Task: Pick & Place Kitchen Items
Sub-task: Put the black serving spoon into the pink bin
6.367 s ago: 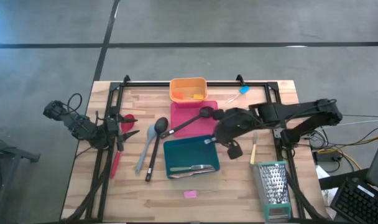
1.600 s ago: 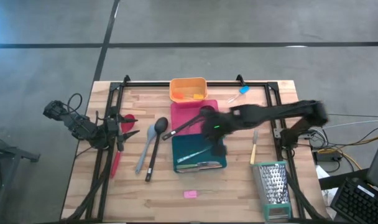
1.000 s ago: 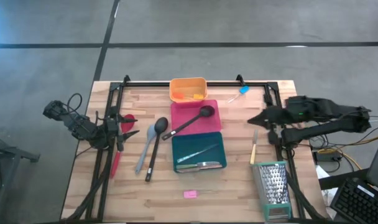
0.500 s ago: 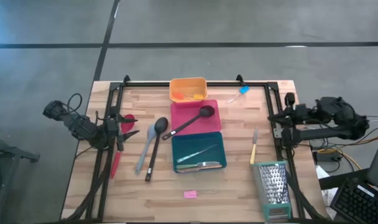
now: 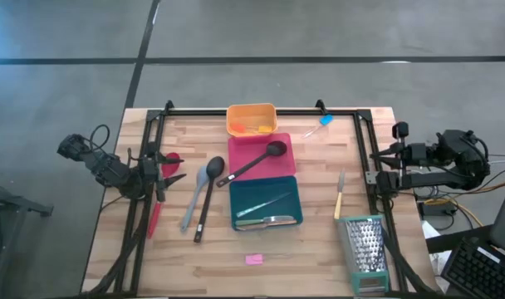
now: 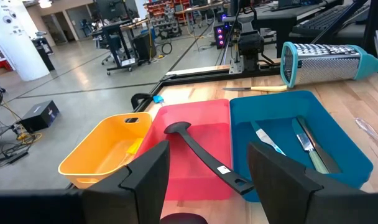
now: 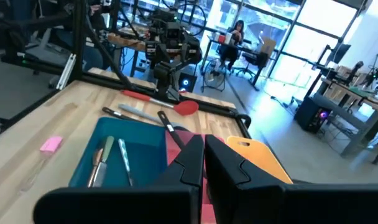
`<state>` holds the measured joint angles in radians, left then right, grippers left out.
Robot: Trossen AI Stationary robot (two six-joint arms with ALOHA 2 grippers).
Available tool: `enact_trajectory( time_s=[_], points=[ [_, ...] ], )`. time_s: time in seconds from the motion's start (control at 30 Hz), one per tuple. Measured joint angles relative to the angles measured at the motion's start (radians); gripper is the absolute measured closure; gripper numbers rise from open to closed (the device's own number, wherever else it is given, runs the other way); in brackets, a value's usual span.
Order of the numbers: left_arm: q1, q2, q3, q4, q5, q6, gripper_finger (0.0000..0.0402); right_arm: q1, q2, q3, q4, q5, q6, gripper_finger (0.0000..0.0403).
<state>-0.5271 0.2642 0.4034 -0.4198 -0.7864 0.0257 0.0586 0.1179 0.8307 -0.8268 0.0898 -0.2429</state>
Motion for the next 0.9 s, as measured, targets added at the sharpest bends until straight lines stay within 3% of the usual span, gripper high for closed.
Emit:
enact_trajectory(
  time_s=[0.27,0.47,0.7,0.9],
  points=[
    [0.0,0.0,0.0,0.02,0.0,-0.005,0.0184,0.0,0.002,0.0,0.0,0.0,0.03,0.0394],
    [0.0,0.0,0.0,0.094,0.008,-0.268,0.0184,0.0,0.002,0.0,0.0,0.0,0.031,0.0394],
    [0.0,0.0,0.0,0.108,0.006,-0.276,0.0184,0.0,0.002,0.0,0.0,0.0,0.033,0.0394],
    [0.0,0.004,0.0,0.106,0.019,-0.448,0.0184,0.0,0.002,0.0,0.0,0.0,0.033,0.0394]
  ],
)
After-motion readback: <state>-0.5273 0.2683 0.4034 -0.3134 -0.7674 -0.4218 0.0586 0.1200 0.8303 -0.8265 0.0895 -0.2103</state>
